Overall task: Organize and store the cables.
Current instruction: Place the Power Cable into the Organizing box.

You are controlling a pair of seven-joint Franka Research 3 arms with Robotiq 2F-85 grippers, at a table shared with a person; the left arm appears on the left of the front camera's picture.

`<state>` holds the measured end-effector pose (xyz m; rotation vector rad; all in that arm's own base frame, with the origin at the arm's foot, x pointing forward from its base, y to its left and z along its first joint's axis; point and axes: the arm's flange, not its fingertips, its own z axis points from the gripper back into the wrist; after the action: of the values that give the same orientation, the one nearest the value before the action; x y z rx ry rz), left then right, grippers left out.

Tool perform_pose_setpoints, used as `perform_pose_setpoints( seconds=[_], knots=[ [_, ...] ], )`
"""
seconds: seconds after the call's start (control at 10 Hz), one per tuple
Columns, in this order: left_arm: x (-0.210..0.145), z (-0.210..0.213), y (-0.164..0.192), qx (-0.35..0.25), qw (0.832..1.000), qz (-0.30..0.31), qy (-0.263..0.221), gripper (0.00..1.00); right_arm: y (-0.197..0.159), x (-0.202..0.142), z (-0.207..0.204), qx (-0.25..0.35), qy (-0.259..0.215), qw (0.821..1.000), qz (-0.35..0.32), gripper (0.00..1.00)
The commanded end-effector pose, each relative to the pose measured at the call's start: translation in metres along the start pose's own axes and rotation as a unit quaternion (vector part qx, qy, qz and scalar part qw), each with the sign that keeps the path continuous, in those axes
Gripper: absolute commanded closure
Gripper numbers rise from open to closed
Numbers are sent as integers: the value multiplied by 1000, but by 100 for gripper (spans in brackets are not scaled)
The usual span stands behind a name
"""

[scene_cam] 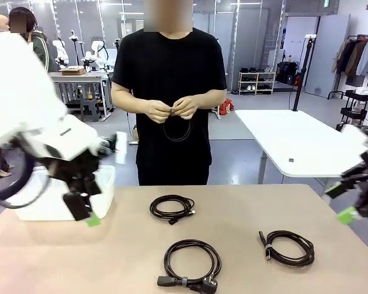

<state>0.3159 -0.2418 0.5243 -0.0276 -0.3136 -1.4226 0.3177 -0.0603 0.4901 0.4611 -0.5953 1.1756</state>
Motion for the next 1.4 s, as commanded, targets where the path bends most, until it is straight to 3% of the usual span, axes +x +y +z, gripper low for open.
perform_pose_setpoints(
  seconds=[0.0,0.3,0.5,0.6,0.8,0.9,1.0,1.3],
  knots=[
    [41,-23,3,12,999,-35,19,0,23,-63,1,7,-65,998,12,0],
    [92,-61,-21,28,994,-85,56,0,41,-134,9,-23,-111,993,-23,0],
    [110,-86,-27,-5,988,-141,67,0,48,-164,12,-36,-146,987,-51,0],
    [117,-97,-30,-9,983,-167,77,0,52,-173,14,-42,-150,986,-59,0],
    [122,-101,-29,-13,985,-151,78,0,47,-173,14,-43,-156,984,-73,0],
    [116,-93,-21,-33,985,-144,87,0,18,-183,57,-40,-142,986,-74,0],
    [116,-107,-37,-20,985,-152,74,0,18,-183,57,-40,-142,986,-74,0],
    [116,-107,-37,-20,985,-152,74,0,18,-183,57,-40,-142,986,-74,0]
  ],
)
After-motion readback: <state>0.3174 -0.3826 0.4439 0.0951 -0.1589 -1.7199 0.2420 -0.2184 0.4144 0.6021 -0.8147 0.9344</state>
